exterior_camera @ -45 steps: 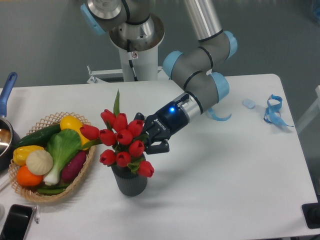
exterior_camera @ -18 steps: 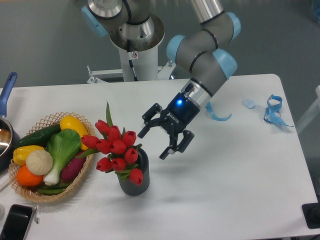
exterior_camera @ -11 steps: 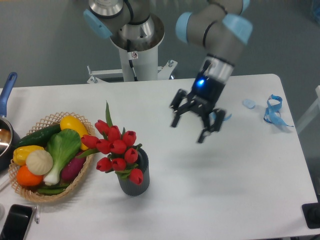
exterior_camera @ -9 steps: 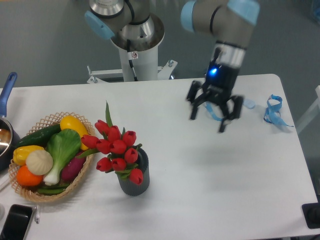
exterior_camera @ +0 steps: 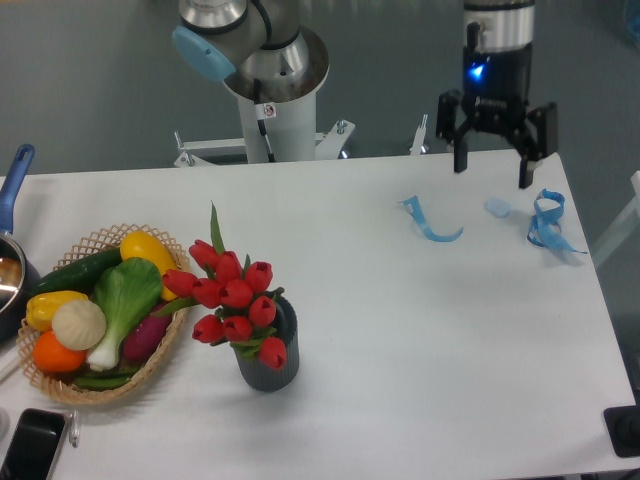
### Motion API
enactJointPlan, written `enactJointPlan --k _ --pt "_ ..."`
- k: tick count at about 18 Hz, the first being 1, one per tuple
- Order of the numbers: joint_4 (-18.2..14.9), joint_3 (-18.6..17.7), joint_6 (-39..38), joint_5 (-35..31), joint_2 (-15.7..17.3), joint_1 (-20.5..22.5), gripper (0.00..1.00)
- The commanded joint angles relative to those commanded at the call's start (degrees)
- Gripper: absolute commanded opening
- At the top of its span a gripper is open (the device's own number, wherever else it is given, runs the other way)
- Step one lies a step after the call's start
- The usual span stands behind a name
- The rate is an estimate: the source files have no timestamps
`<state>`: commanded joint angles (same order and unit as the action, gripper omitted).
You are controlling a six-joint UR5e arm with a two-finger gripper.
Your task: Insert the flowers into the vase
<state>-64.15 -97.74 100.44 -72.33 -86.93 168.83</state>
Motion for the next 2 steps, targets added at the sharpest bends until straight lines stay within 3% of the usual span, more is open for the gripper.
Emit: enactJointPlan --k 2 --pt "-0.8 -0.2 0.5 0.1 0.5 0.8 1.00"
